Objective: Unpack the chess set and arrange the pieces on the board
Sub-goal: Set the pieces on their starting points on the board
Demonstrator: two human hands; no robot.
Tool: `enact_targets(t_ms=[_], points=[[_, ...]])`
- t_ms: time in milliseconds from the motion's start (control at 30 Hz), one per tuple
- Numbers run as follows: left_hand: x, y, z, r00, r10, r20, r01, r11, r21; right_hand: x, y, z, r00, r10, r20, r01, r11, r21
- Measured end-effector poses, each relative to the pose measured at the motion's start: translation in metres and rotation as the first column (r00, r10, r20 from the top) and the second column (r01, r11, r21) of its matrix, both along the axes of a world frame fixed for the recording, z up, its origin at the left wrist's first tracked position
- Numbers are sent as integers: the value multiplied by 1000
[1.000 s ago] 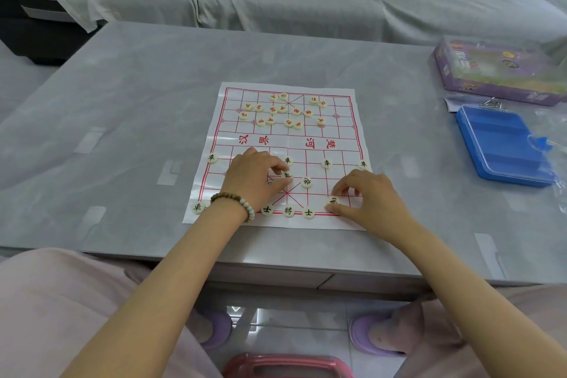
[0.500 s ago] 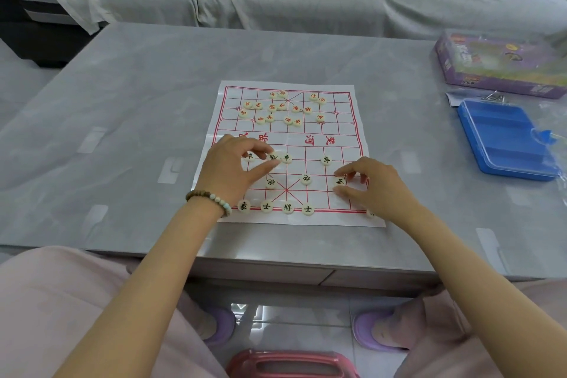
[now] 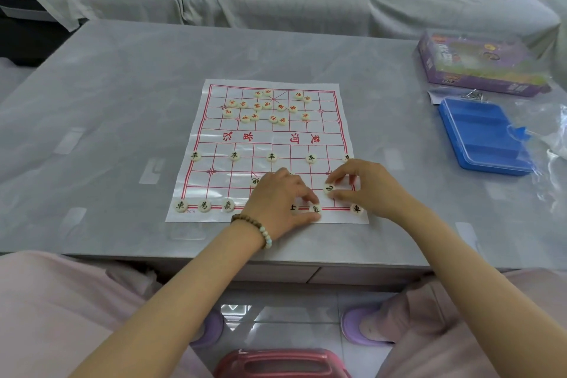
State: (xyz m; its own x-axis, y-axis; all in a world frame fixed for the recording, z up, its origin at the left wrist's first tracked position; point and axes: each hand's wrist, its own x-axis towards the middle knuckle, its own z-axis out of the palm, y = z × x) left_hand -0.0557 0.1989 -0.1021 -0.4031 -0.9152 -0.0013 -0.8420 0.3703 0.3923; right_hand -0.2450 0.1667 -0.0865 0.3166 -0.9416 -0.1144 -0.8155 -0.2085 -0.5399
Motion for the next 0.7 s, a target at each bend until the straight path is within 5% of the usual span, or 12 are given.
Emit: enact_targets(t_ms=[267, 700], points=[[2, -3, -1, 1000, 1, 11, -1, 1000, 3, -7, 4, -1, 975, 95, -201, -114, 990, -87], [1, -5, -1, 1000, 7, 11, -7, 1000, -14, -15, 20, -2, 975, 96, -202, -117, 989, -95]])
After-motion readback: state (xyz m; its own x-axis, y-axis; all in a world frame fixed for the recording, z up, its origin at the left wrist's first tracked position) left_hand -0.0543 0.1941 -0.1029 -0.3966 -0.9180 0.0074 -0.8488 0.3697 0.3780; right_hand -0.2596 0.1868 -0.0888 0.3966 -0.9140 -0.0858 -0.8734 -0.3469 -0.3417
